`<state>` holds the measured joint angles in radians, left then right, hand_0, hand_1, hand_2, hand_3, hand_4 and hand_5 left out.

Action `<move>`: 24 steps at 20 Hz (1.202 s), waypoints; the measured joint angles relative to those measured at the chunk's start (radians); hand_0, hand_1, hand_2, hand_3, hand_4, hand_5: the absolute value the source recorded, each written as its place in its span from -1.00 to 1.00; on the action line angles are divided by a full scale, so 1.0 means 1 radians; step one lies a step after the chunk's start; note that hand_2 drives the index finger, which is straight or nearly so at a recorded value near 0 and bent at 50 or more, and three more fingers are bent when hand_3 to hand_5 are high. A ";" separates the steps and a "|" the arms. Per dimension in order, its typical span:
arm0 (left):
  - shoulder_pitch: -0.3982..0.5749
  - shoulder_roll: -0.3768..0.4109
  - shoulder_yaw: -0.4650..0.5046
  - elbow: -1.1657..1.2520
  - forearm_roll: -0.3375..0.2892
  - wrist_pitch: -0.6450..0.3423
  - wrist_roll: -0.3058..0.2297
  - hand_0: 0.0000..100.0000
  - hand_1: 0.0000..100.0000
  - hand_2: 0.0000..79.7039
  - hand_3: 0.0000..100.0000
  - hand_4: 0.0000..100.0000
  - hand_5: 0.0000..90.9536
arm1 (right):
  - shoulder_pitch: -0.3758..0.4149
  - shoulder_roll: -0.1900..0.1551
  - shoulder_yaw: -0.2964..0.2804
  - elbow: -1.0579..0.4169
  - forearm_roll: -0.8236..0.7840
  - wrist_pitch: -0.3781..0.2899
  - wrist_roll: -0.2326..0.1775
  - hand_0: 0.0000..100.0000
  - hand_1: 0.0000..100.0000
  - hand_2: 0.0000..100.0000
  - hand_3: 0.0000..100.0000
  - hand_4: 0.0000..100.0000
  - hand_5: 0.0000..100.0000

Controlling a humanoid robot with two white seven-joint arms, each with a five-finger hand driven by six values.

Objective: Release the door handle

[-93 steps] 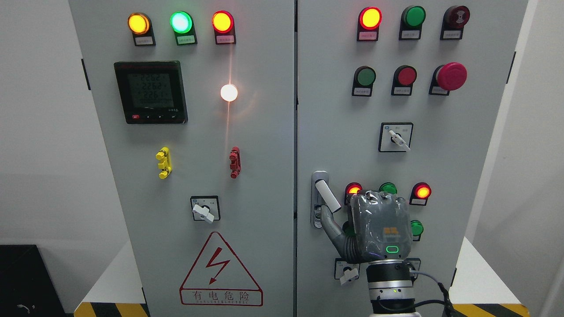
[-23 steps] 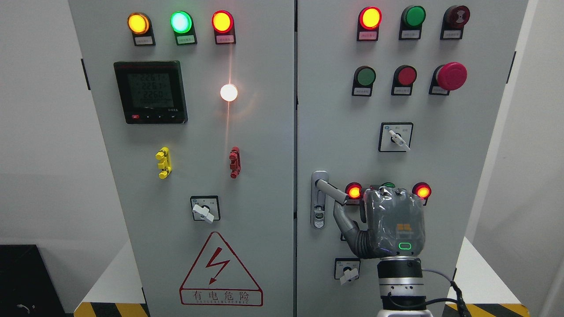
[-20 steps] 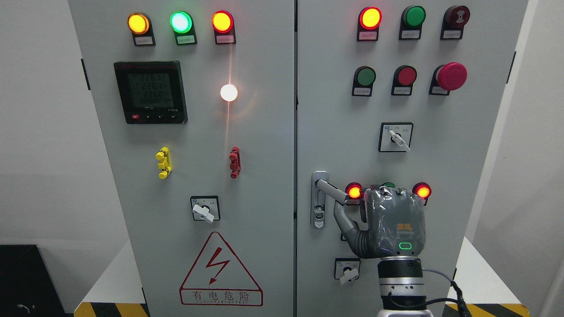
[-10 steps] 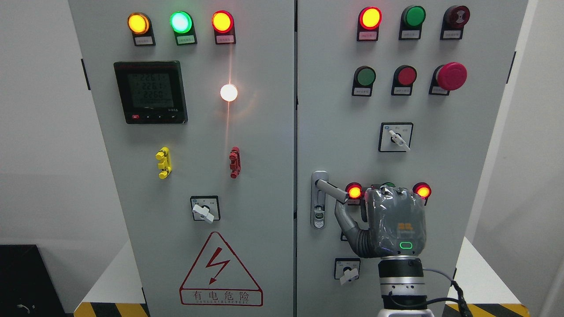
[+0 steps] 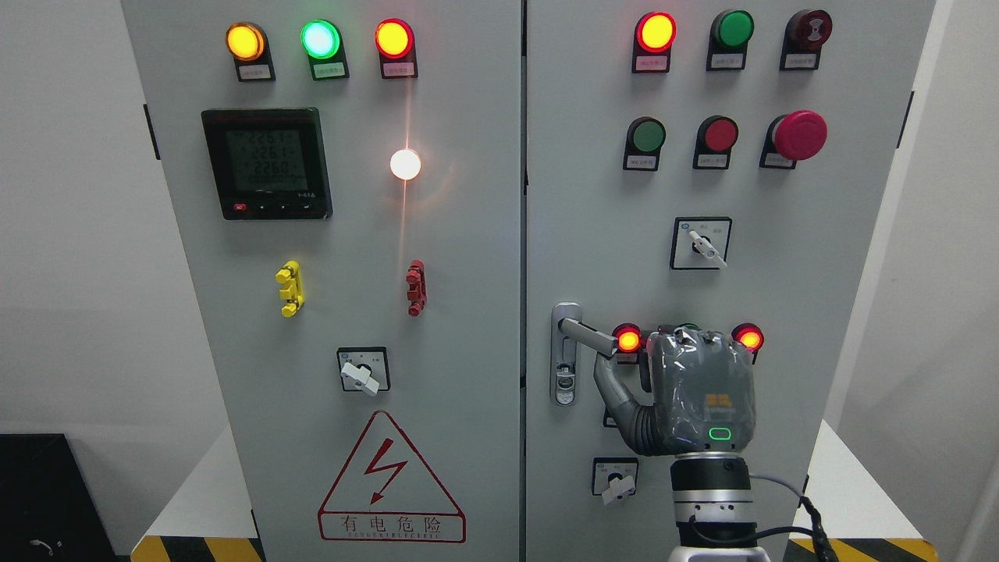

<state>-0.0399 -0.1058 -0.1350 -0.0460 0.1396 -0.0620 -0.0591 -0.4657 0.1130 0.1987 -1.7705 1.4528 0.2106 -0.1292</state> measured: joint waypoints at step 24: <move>0.000 0.000 0.000 0.000 0.000 0.000 0.000 -0.76 0.11 -1.00 -1.00 -1.00 -1.00 | 0.004 0.001 -0.002 -0.007 0.000 0.000 0.003 0.07 -0.45 0.99 1.00 1.00 1.00</move>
<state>-0.0399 -0.1058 -0.1350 -0.0460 0.1396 -0.0621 -0.0591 -0.4621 0.1136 0.1970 -1.7773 1.4527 0.2104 -0.1266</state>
